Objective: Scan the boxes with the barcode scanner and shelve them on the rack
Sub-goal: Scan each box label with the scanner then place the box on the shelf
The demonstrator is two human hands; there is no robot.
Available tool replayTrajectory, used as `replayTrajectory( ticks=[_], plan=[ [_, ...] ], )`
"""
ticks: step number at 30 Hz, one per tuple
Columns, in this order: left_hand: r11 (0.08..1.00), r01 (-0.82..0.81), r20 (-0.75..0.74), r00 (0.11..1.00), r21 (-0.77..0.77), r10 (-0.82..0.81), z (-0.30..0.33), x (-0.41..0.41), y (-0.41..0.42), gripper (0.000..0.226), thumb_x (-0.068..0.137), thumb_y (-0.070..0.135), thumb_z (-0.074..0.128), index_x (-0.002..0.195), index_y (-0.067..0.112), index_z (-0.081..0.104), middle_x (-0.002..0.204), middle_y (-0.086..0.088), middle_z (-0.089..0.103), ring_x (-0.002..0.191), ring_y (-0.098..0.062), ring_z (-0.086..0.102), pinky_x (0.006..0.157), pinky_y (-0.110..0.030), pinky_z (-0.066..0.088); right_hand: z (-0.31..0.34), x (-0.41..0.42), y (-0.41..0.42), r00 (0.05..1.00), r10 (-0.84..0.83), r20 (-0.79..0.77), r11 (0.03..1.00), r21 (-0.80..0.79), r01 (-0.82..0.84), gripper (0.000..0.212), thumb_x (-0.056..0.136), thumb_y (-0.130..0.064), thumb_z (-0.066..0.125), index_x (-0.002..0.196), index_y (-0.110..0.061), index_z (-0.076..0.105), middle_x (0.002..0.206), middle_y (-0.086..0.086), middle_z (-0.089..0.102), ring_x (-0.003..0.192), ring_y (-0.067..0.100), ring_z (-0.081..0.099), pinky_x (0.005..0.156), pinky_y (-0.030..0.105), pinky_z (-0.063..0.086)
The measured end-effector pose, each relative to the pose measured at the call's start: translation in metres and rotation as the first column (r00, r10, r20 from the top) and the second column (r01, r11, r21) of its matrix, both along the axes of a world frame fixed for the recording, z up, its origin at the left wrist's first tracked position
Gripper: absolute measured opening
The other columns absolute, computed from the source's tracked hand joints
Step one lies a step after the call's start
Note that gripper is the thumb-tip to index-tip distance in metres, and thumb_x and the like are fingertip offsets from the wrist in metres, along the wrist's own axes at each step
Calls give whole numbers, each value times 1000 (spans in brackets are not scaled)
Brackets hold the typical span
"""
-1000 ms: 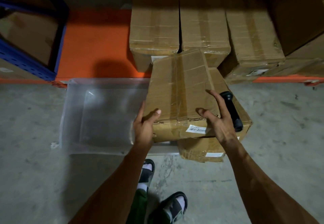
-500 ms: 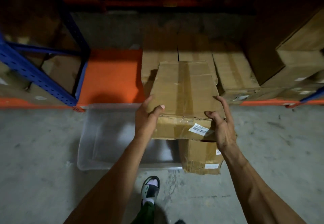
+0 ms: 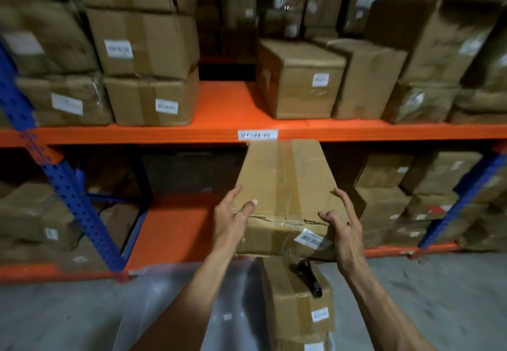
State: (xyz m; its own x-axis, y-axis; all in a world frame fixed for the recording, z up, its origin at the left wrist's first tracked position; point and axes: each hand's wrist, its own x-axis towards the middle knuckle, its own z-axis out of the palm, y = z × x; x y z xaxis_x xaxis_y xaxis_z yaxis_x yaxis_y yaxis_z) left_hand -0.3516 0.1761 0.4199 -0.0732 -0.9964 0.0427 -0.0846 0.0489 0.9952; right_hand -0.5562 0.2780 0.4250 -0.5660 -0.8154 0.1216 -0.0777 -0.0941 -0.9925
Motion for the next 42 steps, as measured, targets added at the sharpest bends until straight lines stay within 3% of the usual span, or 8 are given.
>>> replayTrajectory(
  ticks=[4,7,10,17,24,30,33,42],
  plan=[
    [999,-3,-75,997,-36,1,46,-3,29,61,67,37,74,126,27,65,115,1,71,99,-6,68,93,-28,53,48,-6,28,1000,-4,-9,999,-36,4,64,71,-30,64,135,-35,60,121,2,68,100,20,65,69,28,49],
    [997,-15,-102,995,-71,7,78,5,42,62,66,35,74,126,25,65,102,5,73,80,5,66,75,-18,54,78,2,40,1000,23,-8,997,-77,-24,68,70,-31,63,138,-35,58,121,-2,65,96,17,64,59,22,51],
    [992,-30,-88,996,-124,19,109,13,38,55,75,25,79,129,22,65,109,3,71,94,-7,67,84,-20,50,102,13,36,1000,26,10,992,-124,-24,67,70,-31,62,137,-33,59,120,2,66,95,13,64,57,17,50],
    [973,-97,-54,995,-211,87,157,38,-19,51,83,22,75,132,23,62,123,6,60,114,-9,52,95,-24,37,135,34,-33,999,49,10,987,-155,-47,64,72,-35,63,135,-37,60,119,-1,70,103,16,66,87,41,46],
    [971,-190,-45,982,-148,185,146,56,-130,46,83,28,75,128,30,63,121,-15,68,109,-30,64,90,-32,49,136,49,-159,991,130,18,987,-92,-128,65,70,-35,65,136,-34,63,119,-12,67,102,7,65,91,39,45],
    [976,-208,-37,978,-68,205,132,55,-228,47,84,25,73,130,30,62,76,-19,70,72,-34,66,71,-34,52,117,51,-261,993,114,10,993,-27,-114,64,70,-36,64,135,-38,63,113,-22,67,102,-4,61,93,34,42],
    [980,-193,-11,981,-39,192,121,55,-271,48,85,29,72,131,35,59,38,11,42,38,-12,40,45,-22,40,108,50,-302,992,119,-29,992,51,-118,66,72,-47,65,137,-53,56,120,-10,68,118,13,59,104,44,41],
    [981,-182,21,983,-69,184,103,37,-360,54,82,38,73,133,43,55,55,0,39,42,-16,33,51,-29,37,94,28,-386,980,111,-167,986,142,-87,57,86,-53,63,139,-63,45,121,0,70,111,19,64,97,42,50]
  ],
)
